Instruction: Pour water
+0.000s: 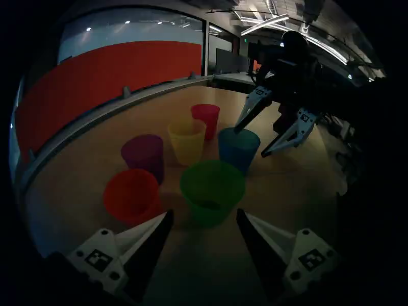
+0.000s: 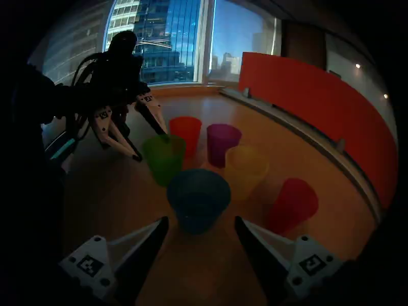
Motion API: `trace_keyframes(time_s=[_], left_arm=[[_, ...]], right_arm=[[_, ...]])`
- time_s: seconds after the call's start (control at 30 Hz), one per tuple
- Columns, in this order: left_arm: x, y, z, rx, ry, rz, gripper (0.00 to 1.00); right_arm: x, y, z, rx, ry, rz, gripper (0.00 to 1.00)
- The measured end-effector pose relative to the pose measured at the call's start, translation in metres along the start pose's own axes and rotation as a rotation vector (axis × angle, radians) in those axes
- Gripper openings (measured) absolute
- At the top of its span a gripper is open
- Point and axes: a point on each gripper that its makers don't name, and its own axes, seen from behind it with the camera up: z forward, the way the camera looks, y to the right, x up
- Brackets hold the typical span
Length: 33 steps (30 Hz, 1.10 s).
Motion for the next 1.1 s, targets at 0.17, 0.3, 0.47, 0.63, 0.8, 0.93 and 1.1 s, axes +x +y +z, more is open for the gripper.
trace_keyframes(time_s=[0.17, 0.3, 0.47, 0.63, 0.8, 0.93, 1.1], left_arm=[[0.003, 0.0, 0.007, -0.008, 0.0, -0.003, 0.91], [0.005, 0.001, 0.012, -0.014, 0.0, -0.003, 0.91], [0.008, 0.001, 0.018, -0.014, 0.001, 0.001, 0.91], [0.011, 0.001, 0.022, -0.016, 0.002, 0.002, 0.91], [0.014, 0.001, 0.026, -0.019, 0.004, 0.004, 0.91], [0.016, 0.001, 0.03, -0.024, 0.003, 0.005, 0.91], [0.019, 0.001, 0.034, -0.031, 0.003, 0.004, 0.9]], right_arm=[[0.0, 0.0, 0.009, 0.007, -0.009, 0.002, 1.0], [0.001, 0.0, 0.016, 0.013, -0.014, 0.003, 1.0], [0.005, -0.001, 0.023, 0.022, -0.015, 0.004, 1.0], [0.007, -0.002, 0.029, 0.03, -0.018, 0.008, 1.0], [0.009, -0.002, 0.034, 0.038, -0.023, 0.017, 1.0], [0.01, -0.002, 0.037, 0.041, -0.026, 0.021, 1.0], [0.011, -0.001, 0.04, 0.045, -0.028, 0.024, 1.0]])
